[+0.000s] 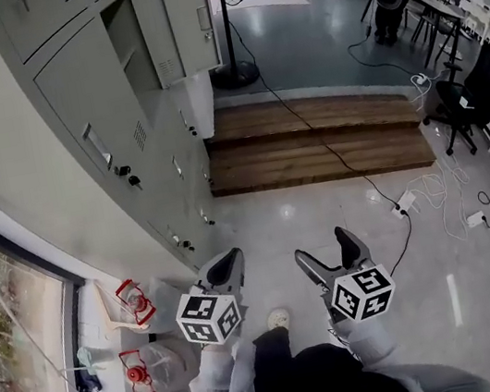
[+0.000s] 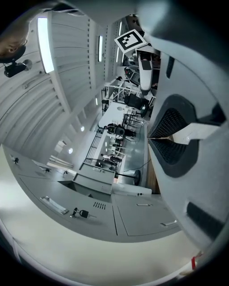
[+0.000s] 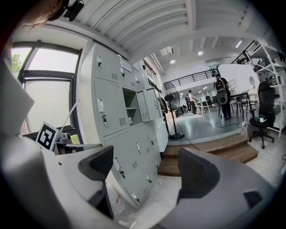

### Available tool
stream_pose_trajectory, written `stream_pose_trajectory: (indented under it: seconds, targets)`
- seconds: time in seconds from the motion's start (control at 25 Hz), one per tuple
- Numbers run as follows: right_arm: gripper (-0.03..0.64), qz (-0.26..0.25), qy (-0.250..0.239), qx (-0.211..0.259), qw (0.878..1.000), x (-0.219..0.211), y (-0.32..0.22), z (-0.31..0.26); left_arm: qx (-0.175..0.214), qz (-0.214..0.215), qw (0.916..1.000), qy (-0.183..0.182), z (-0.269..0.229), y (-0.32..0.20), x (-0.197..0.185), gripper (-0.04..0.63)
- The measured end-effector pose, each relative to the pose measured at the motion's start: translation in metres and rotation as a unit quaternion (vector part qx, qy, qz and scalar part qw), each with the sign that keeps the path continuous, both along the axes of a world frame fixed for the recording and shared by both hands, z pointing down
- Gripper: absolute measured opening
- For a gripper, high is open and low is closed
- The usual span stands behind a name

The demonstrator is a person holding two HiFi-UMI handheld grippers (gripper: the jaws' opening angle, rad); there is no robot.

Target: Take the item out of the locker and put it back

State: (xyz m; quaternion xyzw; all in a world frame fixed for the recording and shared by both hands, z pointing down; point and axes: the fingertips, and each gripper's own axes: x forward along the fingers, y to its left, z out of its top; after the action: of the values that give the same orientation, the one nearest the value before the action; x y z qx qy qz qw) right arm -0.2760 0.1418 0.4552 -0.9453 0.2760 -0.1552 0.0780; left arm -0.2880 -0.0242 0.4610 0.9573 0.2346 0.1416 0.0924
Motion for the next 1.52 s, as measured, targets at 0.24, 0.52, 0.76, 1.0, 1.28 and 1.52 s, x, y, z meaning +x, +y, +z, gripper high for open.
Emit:
stream_pose_trajectory:
  seconds: [0.24,0.52,0.76,1.0,1.28,1.52]
  targets:
    - [0.448,-0.005,0.006,0.001,1.0,0.059,-0.013,-0.002,0.0,0.0,1.0,0.008,-0.003,-0.01,0.058,0.014]
    - [0.448,0.007,0.003,0.007,1.0,0.105,-0.017,0.007,0.002,0.003,1.0,0.009,0.003,-0.015,0.104,0.014]
    - [0.448,0.0,-0.008,0.003,1.0,0.12,-0.024,0.013,-0.002,0.003,1.0,-0.008,0.014,-0.019,0.115,0.014]
    - [0.448,-0.007,-0.014,0.003,1.0,0.135,-0.028,0.018,-0.004,0.002,0.9998,-0.019,0.022,-0.019,0.125,0.014]
    - [0.448,-0.024,-0.013,0.005,1.0,0.174,-0.032,0.016,-0.001,-0.013,0.9998,-0.016,0.017,-0.022,0.163,0.014]
    - [0.448,-0.034,-0.016,0.007,0.999,0.222,-0.03,0.018,0.002,-0.022,0.9996,-0.015,0.017,-0.019,0.21,0.014]
